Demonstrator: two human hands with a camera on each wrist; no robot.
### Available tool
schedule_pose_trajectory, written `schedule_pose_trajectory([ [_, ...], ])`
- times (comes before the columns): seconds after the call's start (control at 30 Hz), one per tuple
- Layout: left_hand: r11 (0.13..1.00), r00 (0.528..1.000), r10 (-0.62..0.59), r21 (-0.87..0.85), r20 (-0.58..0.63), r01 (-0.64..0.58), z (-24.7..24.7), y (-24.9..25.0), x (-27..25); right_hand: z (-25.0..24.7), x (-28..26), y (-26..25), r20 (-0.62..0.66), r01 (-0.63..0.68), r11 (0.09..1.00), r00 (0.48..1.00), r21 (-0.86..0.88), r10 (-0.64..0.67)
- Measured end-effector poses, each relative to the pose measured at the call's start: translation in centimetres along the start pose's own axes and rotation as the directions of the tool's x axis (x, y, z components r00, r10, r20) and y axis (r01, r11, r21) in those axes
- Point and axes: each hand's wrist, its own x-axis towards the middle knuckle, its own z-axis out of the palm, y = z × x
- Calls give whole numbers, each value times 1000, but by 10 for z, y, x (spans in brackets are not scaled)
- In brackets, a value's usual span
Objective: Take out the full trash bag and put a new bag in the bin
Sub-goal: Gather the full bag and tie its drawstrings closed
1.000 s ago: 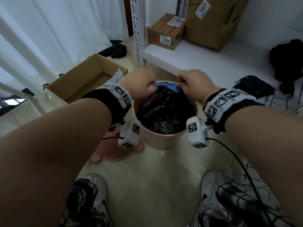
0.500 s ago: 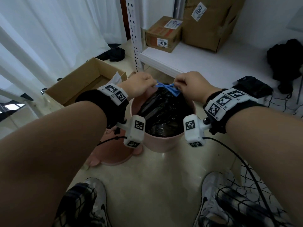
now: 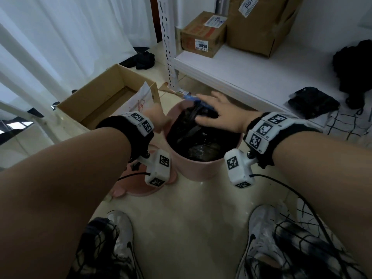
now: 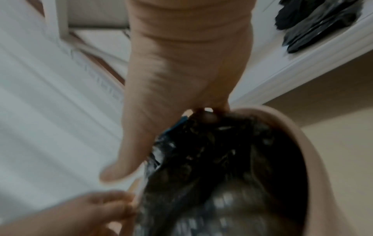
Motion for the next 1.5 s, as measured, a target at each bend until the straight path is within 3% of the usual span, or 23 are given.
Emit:
schedule_pose_trajectory([
  [0.07,996,993,-39,-75,113,47,4,-2,-2,12,0,-6,186,-24,990,981,-141,51],
  [0.13,996,989,-39,-74,144,50,4,-3,-3,24,2,-10,331,-53,964,933,-262,142],
  [0.2,998,991,-32,-50,132,38,4,-4,-4,31,6,-12,381,-47,922,902,-385,205],
  [0.27,999,990,-33,-15,140,36,3,-6,-5,30,9,-14,328,11,891,932,-453,155],
  [0.4,982,983,-28,-179,182,61,5,-11,-4,18,0,-12,120,76,904,992,-420,-27],
  [0.53,983,976,11,-182,216,29,-1,-15,-10,-7,-12,-17,-11,49,923,998,-381,-57],
  [0.63,1000,969,31,-11,245,-29,-6,-14,-20,-25,-14,-24,-85,40,937,994,-347,-74],
  [0.77,969,966,74,-247,246,-12,-9,-12,-30,-32,-19,-28,-202,34,956,975,-293,-97],
  [0.87,877,969,110,-480,221,10,-10,-16,-33,-36,-19,-24,-321,-2,977,945,-213,-69],
  [1.0,767,964,126,-640,236,57,-13,-15,-31,-34,-10,-23,-502,-22,993,864,-119,-41],
  [1.13,626,965,150,-776,216,76,-13,-9,-25,-33,0,-30,-580,16,997,812,-79,-59],
  [1.5,588,979,124,-807,162,59,-11,-7,-20,-38,-5,-17,-761,9,998,648,57,38],
])
